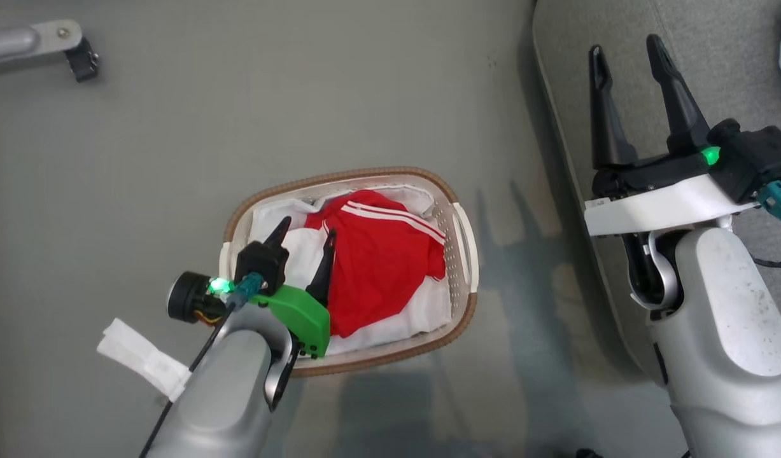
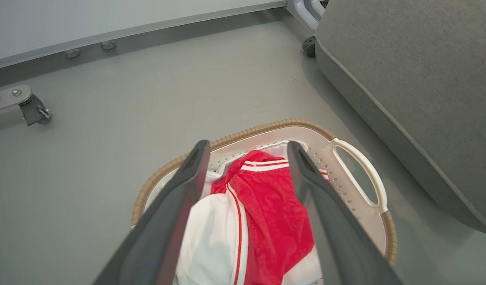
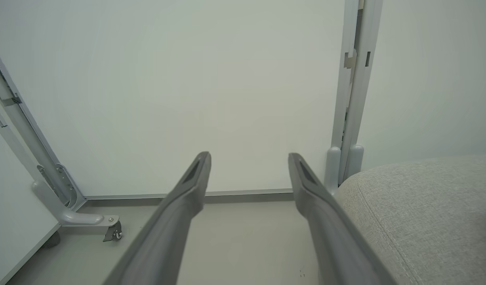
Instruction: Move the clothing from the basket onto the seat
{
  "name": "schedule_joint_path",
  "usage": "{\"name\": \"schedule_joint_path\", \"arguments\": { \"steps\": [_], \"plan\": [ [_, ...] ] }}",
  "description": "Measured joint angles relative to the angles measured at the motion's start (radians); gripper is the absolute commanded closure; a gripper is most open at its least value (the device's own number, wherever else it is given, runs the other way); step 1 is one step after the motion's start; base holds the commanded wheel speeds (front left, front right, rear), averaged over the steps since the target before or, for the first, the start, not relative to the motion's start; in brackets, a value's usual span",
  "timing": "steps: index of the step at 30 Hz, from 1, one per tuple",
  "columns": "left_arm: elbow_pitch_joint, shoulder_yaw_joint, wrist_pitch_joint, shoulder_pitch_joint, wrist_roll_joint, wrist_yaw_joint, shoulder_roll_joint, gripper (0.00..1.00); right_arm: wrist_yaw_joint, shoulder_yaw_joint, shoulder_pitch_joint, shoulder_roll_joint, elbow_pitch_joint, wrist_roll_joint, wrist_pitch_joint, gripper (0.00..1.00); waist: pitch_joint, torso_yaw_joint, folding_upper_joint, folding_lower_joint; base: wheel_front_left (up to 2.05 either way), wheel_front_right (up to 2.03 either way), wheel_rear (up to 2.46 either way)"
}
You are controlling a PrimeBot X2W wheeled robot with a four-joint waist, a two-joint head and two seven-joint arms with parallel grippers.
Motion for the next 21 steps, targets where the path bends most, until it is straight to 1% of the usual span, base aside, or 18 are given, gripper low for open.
{"name": "schedule_joint_path", "arguments": {
  "steps": [5,11,16,18,21],
  "plan": [
    [0.098,-0.049,0.000,-0.123,-0.009,0.002,0.000,0.00,0.000,0.005,-0.041,0.000,-0.030,0.003,0.000,0.00,0.104,-0.029,0.0000,0.0000,0.00,0.00,0.00],
    [0.227,-0.110,0.000,-0.238,-0.030,0.017,0.000,0.00,0.000,0.006,-0.073,0.006,-0.049,0.002,0.000,0.00,0.214,-0.062,0.0000,0.0002,0.00,0.00,0.00],
    [0.332,-0.165,0.010,-0.307,-0.067,0.051,0.000,0.00,0.000,0.010,-0.081,0.013,-0.057,0.000,0.000,0.00,0.293,-0.092,0.0000,0.0003,0.00,0.00,0.00],
    [0.358,-0.187,0.036,-0.334,-0.087,0.065,0.000,0.00,0.000,0.008,-0.088,0.016,-0.064,0.000,0.000,0.00,0.323,-0.106,0.0000,0.0003,0.00,0.00,0.00],
    [0.390,-0.223,0.072,-0.369,-0.104,0.100,-0.001,0.00,0.000,-0.006,-0.092,0.017,-0.073,0.000,0.000,0.00,0.363,-0.124,0.0000,0.0003,0.00,0.00,0.00]
  ]
}}
